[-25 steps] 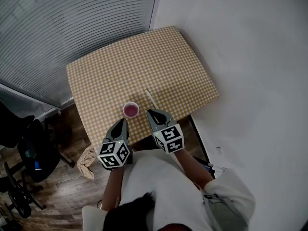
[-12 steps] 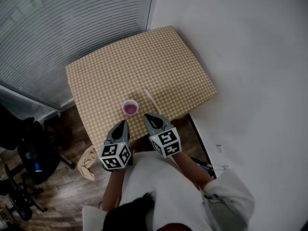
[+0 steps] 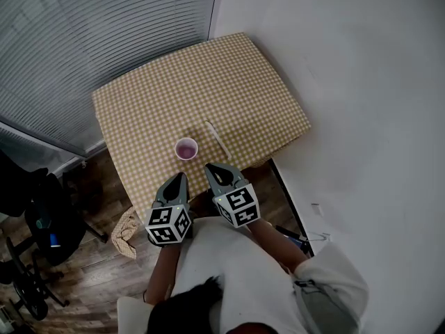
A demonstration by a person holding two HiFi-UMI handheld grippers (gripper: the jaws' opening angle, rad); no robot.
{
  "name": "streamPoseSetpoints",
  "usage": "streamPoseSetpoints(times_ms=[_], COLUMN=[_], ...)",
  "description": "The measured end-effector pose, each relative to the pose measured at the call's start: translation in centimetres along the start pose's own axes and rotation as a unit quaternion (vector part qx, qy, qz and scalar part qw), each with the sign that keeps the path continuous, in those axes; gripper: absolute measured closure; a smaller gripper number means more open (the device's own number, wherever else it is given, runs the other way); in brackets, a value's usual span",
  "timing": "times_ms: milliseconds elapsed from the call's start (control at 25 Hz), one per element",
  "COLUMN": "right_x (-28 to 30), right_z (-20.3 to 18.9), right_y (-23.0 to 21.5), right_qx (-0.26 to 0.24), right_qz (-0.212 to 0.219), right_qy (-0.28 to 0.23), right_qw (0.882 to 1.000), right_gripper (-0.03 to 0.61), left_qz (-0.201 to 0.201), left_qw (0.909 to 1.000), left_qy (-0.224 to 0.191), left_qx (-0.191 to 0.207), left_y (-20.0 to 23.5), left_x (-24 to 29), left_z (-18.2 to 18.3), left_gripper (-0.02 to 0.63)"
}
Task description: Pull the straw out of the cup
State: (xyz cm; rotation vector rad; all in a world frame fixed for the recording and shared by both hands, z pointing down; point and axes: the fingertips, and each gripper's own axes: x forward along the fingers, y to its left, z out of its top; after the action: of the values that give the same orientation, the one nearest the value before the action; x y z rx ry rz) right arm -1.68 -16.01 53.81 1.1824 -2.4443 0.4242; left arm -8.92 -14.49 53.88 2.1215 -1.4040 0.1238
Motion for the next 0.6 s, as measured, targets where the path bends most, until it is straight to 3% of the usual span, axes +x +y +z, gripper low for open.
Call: streamPoseSetpoints(times_ms=[600], right_x=[-0.08], right_z=[0.06], right_y=[0.46], right_qx=[-0.003], right_qz=[0.003], right_qy=[0.000], right_qw=[1.000], right_gripper=[0.572], left_qz=[0.004], left_qw=[1.0000], left_qy=[-0.003], left_qx=[0.004], left_y=[0.15], left_x=[-0.35], left_z=[0.18], left_gripper=[0.597])
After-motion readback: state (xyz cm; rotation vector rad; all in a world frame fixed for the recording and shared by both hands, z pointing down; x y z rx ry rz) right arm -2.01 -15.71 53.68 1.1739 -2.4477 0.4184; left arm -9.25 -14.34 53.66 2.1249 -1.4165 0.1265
